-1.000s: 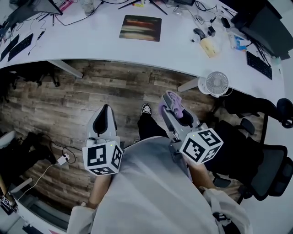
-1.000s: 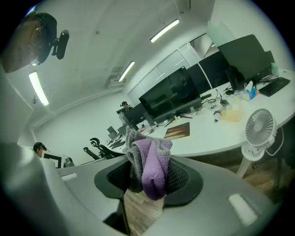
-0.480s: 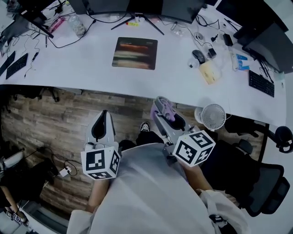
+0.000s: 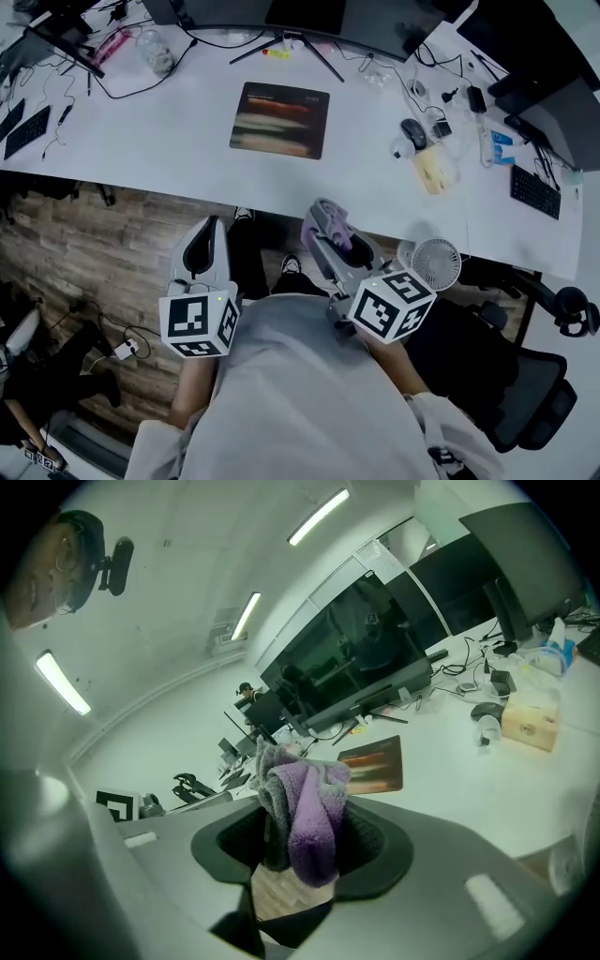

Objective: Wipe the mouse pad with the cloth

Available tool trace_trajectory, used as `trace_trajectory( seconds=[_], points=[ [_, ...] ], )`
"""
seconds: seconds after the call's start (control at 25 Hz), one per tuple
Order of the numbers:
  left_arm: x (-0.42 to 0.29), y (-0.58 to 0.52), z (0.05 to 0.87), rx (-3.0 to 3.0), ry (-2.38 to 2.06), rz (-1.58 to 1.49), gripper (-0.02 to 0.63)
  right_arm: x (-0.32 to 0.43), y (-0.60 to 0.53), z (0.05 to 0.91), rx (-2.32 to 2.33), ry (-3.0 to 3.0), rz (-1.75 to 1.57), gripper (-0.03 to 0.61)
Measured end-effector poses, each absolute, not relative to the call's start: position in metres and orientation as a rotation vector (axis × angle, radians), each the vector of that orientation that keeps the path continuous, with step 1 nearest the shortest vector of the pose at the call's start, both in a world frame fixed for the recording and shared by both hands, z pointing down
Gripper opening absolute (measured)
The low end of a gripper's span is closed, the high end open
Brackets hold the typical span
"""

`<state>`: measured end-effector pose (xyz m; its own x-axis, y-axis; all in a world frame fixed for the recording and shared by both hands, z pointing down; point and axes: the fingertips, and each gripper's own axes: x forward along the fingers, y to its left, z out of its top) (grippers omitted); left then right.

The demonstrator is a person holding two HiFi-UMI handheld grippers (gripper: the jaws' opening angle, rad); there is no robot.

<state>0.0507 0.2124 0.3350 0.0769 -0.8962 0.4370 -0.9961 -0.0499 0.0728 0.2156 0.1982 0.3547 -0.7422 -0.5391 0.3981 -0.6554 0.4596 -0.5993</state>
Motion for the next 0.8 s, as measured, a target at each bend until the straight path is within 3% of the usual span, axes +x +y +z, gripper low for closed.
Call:
trace_trajectory(
  seconds=[0.8],
  points=[
    [-0.026,0.055,0.366,2.186,-1.57,0.505,0.0,0.111,0.066,0.345,1.157,-2.516,1.205,0.169]
  ],
)
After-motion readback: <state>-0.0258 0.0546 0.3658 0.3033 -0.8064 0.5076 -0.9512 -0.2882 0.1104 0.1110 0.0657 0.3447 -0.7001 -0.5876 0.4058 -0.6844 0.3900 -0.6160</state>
